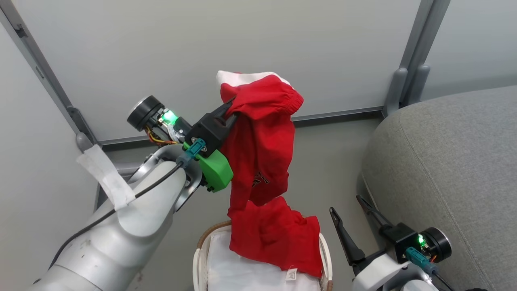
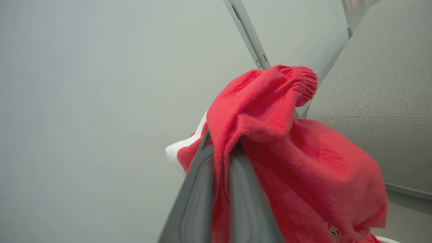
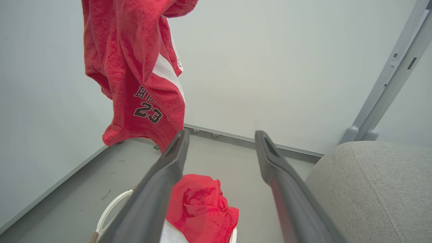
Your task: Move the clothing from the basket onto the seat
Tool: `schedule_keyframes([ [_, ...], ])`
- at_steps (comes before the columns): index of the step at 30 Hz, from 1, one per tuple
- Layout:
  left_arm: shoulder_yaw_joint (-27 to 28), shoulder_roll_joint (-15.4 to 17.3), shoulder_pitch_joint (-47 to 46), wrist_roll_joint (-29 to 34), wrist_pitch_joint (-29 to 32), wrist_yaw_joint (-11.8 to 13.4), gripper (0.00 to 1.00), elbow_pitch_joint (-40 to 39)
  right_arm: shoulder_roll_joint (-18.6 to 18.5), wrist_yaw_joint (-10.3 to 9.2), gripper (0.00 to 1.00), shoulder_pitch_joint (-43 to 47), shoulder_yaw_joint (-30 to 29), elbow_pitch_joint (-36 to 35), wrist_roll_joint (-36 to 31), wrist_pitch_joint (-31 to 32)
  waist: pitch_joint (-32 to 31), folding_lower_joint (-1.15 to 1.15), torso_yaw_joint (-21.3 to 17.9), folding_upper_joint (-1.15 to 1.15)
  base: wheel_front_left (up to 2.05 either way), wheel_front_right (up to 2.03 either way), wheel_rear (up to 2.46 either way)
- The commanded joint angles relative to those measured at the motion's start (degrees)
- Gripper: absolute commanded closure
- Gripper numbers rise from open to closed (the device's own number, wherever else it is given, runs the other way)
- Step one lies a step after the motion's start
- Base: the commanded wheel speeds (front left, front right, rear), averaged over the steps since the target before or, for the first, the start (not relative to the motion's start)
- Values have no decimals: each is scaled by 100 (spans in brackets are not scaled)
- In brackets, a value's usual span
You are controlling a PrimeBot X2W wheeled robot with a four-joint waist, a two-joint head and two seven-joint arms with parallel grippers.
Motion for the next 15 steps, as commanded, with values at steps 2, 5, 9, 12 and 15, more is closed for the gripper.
schedule_keyframes([
  [2,-120,-15,-247,-76,-6,-15,100,11,-22,0,0,-101,32,13,-4,-27,-25,1,44,0,0,0,0],
  [5,-362,-75,-492,-165,-6,-15,100,-6,-22,0,0,-196,124,40,-62,-26,-48,1,109,0,0,0,0],
  [9,-596,-119,-713,-245,-6,-15,100,-55,-21,0,0,-307,236,125,-217,-26,-63,1,194,0,0,0,0],
  [12,-747,-163,-846,-292,-6,-14,100,-120,-23,-1,0,-473,350,237,-370,-27,-67,1,252,0,0,0,0],
  [15,-862,-223,-912,-344,-5,-14,100,-211,-21,0,0,-639,461,393,-501,-26,-70,1,307,0,0,0,0],
])
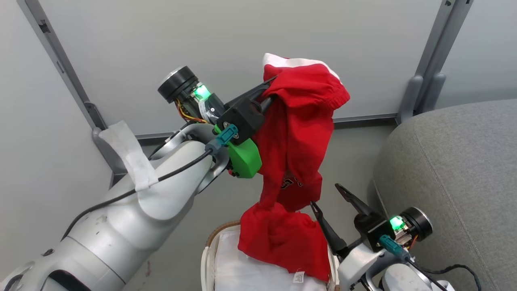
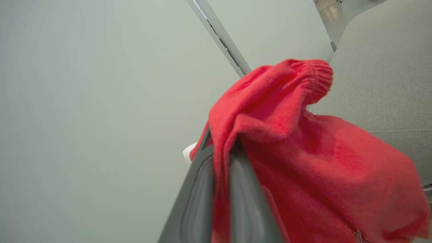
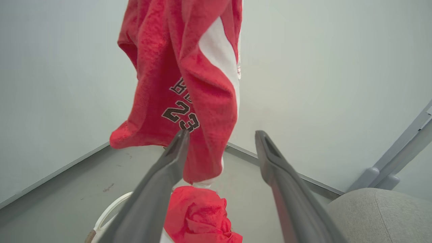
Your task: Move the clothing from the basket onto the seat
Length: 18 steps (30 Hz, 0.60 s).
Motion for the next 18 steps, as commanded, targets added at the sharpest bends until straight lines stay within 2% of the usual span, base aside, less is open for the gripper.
schedule_keyframes([
  [1,-42,-50,-86,-42,-6,-13,100,-33,-21,-2,0,-109,54,79,-90,-26,-4,0,39,0,0,0,0],
  [15,-293,-157,-120,-241,-6,-13,100,-253,-23,-2,0,-1261,330,869,-206,-26,92,0,237,0,0,0,0],
  [16,-291,-166,-88,-265,-6,-13,100,-243,-22,-2,13,-1323,359,900,-131,-26,101,0,250,0,0,0,0],
  [17,-286,-167,-55,-279,-6,-13,100,-230,-21,-2,57,-1355,379,918,-77,-26,107,0,258,0,0,0,0],
  [18,-276,-158,-9,-293,-6,-13,100,-211,-21,-2,66,-1383,400,950,-24,-26,112,0,263,0,0,0,0],
])
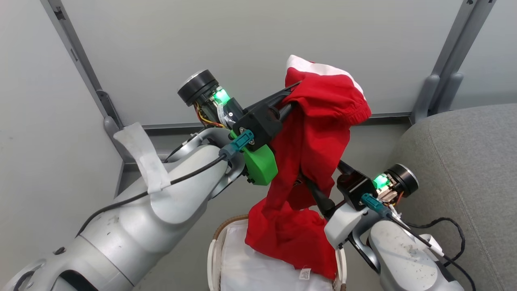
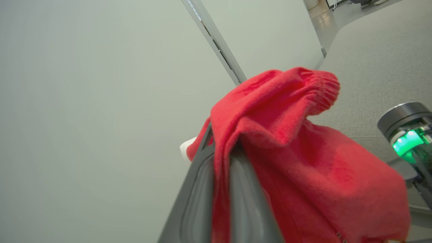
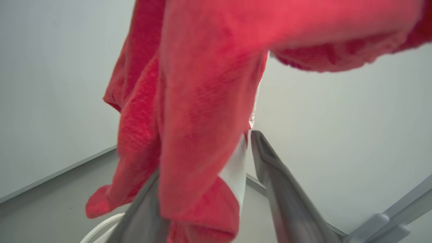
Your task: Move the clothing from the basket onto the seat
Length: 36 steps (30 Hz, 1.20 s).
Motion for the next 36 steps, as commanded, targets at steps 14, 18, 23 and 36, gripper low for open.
schedule_keyframes([
  [14,605,121,926,-519,-6,257,87,62,-23,-2,100,130,-215,-269,269,-21,101,0,-81,0,0,0,0],
  [18,935,73,1418,-618,-5,358,0,-61,-21,-2,100,136,-370,-374,322,-21,143,0,-122,0,0,0,0],
  [23,1297,-68,2026,-575,-6,374,0,-83,-20,-2,100,94,-596,-453,314,-21,188,0,-176,0,0,0,0],
  [36,2104,-495,3273,-341,-6,175,0,-35,-21,-2,100,277,-1014,-858,96,-21,284,0,-253,0,0,0,0],
])
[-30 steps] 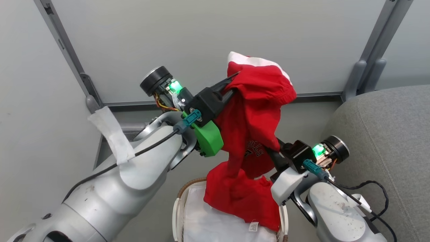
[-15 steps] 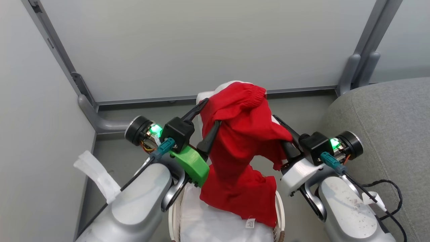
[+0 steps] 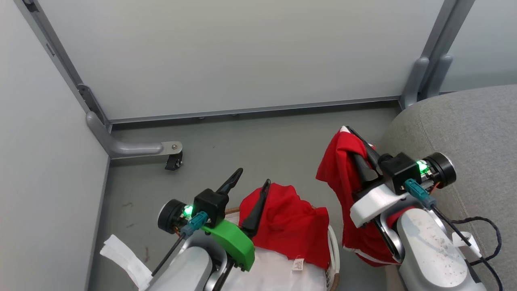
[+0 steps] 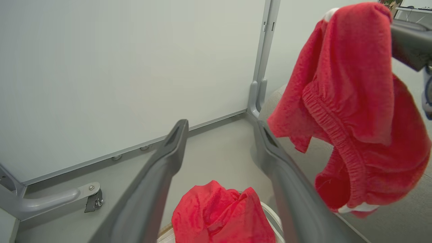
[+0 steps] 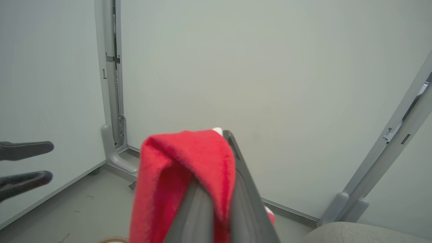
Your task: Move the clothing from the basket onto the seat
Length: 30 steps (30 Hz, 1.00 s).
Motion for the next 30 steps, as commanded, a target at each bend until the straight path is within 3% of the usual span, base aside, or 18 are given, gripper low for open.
schedule_keyframes([
  [1,73,-23,136,94,-5,-35,0,-27,-22,-2,100,83,-52,-48,-24,-14,11,0,-11,0,0,0,0],
  [14,571,-174,650,432,-4,-149,0,-318,-21,-2,100,-119,-367,-154,-218,-14,120,0,-255,0,0,0,0],
  [30,475,-170,535,557,-4,-177,0,-677,-26,-4,100,-281,-837,-372,-598,-14,542,0,-1922,0,0,0,0],
])
